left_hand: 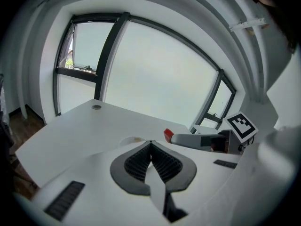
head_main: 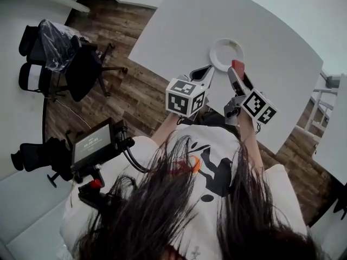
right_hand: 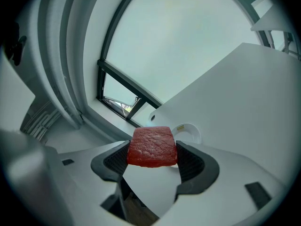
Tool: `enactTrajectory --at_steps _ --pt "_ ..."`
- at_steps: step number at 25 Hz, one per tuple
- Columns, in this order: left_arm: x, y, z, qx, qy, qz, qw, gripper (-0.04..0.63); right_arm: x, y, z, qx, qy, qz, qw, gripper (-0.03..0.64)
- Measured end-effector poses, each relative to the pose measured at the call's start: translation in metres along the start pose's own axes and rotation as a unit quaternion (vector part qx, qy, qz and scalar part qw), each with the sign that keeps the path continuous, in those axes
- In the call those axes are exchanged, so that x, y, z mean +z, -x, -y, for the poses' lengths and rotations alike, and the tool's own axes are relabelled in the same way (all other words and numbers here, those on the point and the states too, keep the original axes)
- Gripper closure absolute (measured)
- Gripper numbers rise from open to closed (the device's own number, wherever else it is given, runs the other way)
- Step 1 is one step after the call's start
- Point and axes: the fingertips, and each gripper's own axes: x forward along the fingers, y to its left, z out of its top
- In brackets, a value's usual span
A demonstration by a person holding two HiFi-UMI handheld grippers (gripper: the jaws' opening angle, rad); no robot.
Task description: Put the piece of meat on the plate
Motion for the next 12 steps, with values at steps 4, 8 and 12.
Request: enactTrajectory --at_steps 4,8,12 --pt "0.015 -0.016 -0.027 -0.014 -0.003 -0.016 0.9998 0.591 0.003 -0.032 -0.003 -0.018 -0.004 -0.001 1.0 0.322" --pt "0.017 -0.024 -0.022 -0.036 -0.029 -0.028 0.9985 0.591 0.002 -0.031 0.007 -0.038 0.004 0.013 0.999 0.322" --pt "0.017 -0.031 -0.013 -0.058 -0.052 -0.034 0.9964 0.591 -0.001 -0.03 0.021 -0.065 0.018 0.024 0.997 0.322"
